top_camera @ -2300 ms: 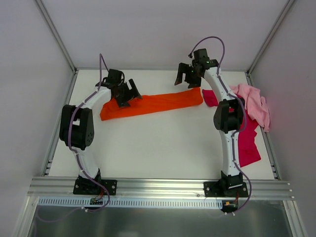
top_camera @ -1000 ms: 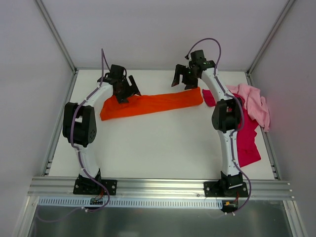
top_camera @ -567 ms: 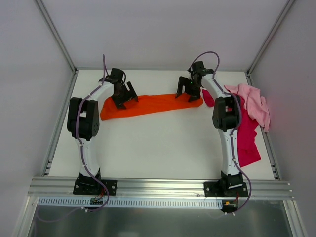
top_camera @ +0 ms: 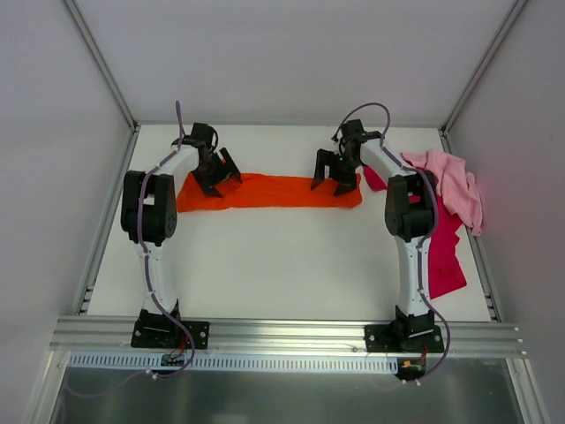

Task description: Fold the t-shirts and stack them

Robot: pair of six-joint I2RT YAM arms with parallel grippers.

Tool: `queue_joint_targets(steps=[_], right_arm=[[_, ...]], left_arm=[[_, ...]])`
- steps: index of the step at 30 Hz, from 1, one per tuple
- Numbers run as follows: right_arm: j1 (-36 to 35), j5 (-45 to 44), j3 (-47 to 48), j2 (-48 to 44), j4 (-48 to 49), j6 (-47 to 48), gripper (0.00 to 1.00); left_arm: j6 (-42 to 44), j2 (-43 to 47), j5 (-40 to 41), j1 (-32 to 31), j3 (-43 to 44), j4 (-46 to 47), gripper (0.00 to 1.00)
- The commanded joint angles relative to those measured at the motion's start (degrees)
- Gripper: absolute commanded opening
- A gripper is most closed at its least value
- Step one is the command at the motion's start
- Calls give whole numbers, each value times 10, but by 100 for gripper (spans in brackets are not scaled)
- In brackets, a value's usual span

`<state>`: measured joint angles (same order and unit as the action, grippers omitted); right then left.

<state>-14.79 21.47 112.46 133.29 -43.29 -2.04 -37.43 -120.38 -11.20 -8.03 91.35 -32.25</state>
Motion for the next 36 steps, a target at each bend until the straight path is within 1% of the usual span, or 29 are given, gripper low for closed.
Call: queue_joint_targets(steps=[1,3,4,6,7,9,12,15,18,20,23,24,27,31,33,35,36], right_arm=[[-29,3,-48,-70,-42,16,92],[-37,4,-71,-86,-43,15,92],[-41,6,-99,-107,-41,16,92],[-54,8,-135,-131,-32,16,92],[-60,10,-165,-142,-29,16,93],[-82,14,-188,-166,-32,37,93],[-117,3,-217,-189,-58,57,93],[-143,8,-240,-213,-68,65,93],[-164,49,-251,-232,-74,64,93],[-185,54,-249,-237,-79,76,93],[-205,34,-240,-235,-93,91,95],[-209,10,-239,-232,-90,95,95],[-211,-38,-233,-218,-86,100,95],[-211,-65,-233,-229,-36,82,95],[-212,-84,-199,-229,-22,77,95],[-210,-145,-159,-213,-37,77,95],[-208,-169,-110,-191,-47,78,95]], left_arm=[[-22,-31,-26,10,50,-9,79],[-27,-48,-37,11,74,-13,79],[-30,-66,-48,11,107,-18,79],[-31,-88,-58,12,143,-34,79],[-32,-109,-72,11,178,-39,79],[-32,-143,-83,11,228,-58,79],[-30,-180,-100,10,279,-76,79],[-28,-205,-116,10,305,-73,80],[-29,-229,-132,9,327,-72,80],[-27,-233,-138,8,331,-70,80],[-6,-216,-134,5,321,-55,82],[2,-192,-133,3,307,-44,83],[18,-151,-123,1,307,-37,87],[24,-91,-107,1,277,-29,91],[32,-60,-88,2,263,-33,93],[43,-40,-77,3,262,-50,93],[46,-32,-62,3,258,-54,93]])
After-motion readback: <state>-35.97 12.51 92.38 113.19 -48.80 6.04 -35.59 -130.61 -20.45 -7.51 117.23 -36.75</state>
